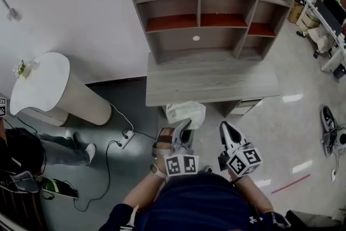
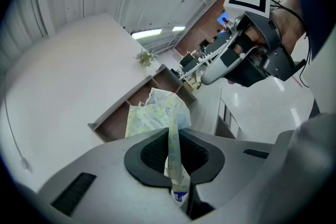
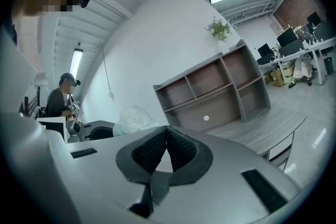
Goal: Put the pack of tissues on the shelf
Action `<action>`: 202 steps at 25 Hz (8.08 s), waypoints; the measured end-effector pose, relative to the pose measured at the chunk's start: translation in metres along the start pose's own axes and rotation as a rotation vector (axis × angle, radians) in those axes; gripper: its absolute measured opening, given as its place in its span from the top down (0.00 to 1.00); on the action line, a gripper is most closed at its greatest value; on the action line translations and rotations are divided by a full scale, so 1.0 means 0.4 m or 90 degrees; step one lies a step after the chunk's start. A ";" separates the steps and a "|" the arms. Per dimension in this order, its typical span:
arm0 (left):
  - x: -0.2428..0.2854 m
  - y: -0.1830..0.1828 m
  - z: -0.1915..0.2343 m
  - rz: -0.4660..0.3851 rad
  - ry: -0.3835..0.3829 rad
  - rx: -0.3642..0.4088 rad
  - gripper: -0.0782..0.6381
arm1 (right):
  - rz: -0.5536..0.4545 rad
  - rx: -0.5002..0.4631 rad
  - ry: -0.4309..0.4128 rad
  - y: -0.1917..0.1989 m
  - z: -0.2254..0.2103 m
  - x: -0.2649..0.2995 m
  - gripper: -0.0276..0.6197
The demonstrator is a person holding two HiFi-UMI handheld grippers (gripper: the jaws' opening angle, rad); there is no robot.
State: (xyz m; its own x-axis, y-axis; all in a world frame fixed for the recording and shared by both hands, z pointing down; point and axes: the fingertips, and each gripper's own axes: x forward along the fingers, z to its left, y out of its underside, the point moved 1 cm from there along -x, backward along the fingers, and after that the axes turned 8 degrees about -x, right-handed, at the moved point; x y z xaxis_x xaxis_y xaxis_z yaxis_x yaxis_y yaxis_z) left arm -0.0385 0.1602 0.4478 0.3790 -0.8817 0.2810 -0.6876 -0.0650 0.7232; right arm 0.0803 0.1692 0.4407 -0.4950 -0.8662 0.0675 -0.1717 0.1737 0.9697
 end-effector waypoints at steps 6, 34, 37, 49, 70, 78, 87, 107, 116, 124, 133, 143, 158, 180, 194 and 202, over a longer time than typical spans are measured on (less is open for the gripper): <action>-0.013 0.060 0.061 -0.016 0.015 -0.028 0.84 | 0.004 -0.005 0.023 0.007 0.063 0.035 0.94; 0.137 0.149 0.199 0.001 -0.003 -0.061 0.84 | 0.031 -0.013 -0.020 0.024 0.046 0.265 0.94; 0.186 0.130 0.209 0.010 -0.008 -0.062 0.84 | 0.032 -0.006 -0.030 0.012 0.000 0.296 0.94; 0.343 0.083 0.239 0.049 -0.036 -0.052 0.84 | 0.031 0.014 -0.056 -0.034 -0.158 0.400 0.94; 0.435 0.045 0.229 0.103 -0.083 -0.053 0.84 | 0.048 0.025 -0.109 -0.050 -0.277 0.442 0.94; 0.443 0.057 0.248 0.126 -0.104 -0.024 0.84 | 0.063 0.034 -0.126 -0.036 -0.280 0.466 0.94; 0.528 0.098 0.325 0.126 -0.112 -0.009 0.84 | 0.061 0.027 -0.096 -0.047 -0.329 0.539 0.94; 0.785 0.037 0.577 0.057 -0.124 0.111 0.84 | 0.038 0.020 -0.028 -0.137 -0.394 0.778 0.94; 0.937 0.030 0.634 0.095 -0.122 0.234 0.84 | 0.039 0.013 0.014 -0.155 -0.440 0.796 0.94; 1.041 0.028 0.647 0.089 -0.102 0.260 0.84 | 0.038 0.017 0.035 -0.155 -0.458 0.811 0.94; 1.102 0.022 0.648 0.076 -0.095 0.260 0.84 | 0.044 0.019 0.050 -0.146 -0.464 0.822 0.94; 1.179 0.041 0.629 0.108 -0.045 0.257 0.84 | 0.057 0.037 0.055 -0.124 -0.465 0.837 0.94; 1.227 0.057 0.627 0.154 -0.016 0.241 0.82 | 0.066 0.050 0.047 -0.109 -0.462 0.839 0.94; 1.204 0.078 0.627 0.195 0.063 0.187 0.62 | 0.067 0.054 0.038 -0.113 -0.466 0.832 0.94; 1.152 0.040 0.618 0.165 0.069 0.166 0.47 | 0.062 0.054 0.039 -0.113 -0.454 0.816 0.94; 1.104 0.021 0.615 0.162 0.059 0.151 0.47 | 0.062 0.050 0.040 -0.112 -0.450 0.794 0.94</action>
State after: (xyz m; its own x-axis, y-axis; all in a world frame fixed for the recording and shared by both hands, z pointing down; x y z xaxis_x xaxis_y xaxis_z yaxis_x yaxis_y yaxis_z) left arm -0.0294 -0.3448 0.4227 0.2245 -0.8380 0.4974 -0.8874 0.0352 0.4597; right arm 0.0840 -0.1982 0.4612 -0.4584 -0.8707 0.1780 -0.1930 0.2930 0.9364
